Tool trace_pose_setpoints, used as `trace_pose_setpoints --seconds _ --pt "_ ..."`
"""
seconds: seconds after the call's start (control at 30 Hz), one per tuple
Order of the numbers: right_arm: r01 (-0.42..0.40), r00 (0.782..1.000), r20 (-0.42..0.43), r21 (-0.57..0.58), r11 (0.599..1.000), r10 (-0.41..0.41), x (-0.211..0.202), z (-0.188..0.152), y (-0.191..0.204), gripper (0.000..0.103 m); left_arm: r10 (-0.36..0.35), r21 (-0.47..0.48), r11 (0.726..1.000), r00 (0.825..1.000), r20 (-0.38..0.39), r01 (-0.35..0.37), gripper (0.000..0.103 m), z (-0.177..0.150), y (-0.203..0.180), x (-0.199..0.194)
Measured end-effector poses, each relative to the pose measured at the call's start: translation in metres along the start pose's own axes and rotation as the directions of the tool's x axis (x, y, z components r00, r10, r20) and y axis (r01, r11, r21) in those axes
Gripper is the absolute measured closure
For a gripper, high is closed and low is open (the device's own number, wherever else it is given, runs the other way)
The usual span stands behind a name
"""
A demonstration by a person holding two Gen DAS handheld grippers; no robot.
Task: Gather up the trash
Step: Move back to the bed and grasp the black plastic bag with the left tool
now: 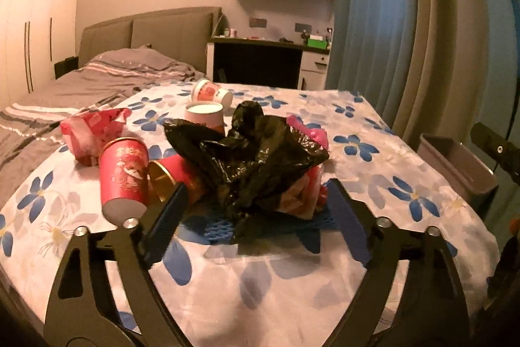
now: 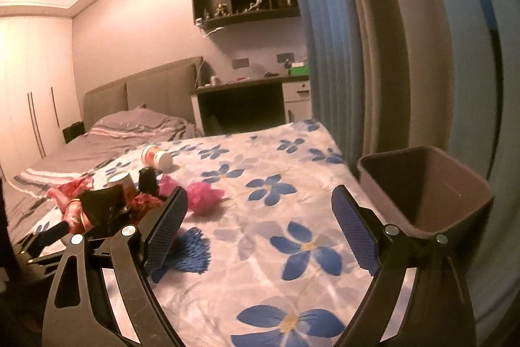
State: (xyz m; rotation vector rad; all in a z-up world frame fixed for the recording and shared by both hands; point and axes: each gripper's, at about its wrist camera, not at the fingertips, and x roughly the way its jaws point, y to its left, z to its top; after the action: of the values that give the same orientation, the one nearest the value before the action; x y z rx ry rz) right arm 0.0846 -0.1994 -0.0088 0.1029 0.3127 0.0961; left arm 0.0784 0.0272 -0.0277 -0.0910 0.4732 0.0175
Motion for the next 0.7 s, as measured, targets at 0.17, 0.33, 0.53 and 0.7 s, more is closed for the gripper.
trace_pose_setpoints --seconds 0.17,0.33,0.53,0.7 --pt "-0.02 1.0 -0.022 -0.018 1.0 0.02 0.006 -0.004 0.01 0.016 -0.034 0.001 0.999 0.998 -0.059 0.034 0.052 0.005 -0.005 0.025" --pt "-0.037 0.998 -0.051 -0.028 0.999 0.035 0.015 -0.007 0.018 0.016 -0.064 -0.016 0.998 0.993 -0.101 0.063 0.084 0.005 -0.003 0.038" --pt "-0.062 0.994 -0.093 -0.026 0.998 0.06 0.029 -0.012 0.026 0.016 -0.095 -0.007 0.995 0.994 -0.049 0.095 0.102 0.012 -0.005 0.027" --pt "-0.094 0.989 -0.119 -0.041 0.995 0.089 0.038 -0.014 0.041 0.016 -0.114 -0.052 0.992 0.993 0.007 0.115 0.102 0.025 0.006 0.007"
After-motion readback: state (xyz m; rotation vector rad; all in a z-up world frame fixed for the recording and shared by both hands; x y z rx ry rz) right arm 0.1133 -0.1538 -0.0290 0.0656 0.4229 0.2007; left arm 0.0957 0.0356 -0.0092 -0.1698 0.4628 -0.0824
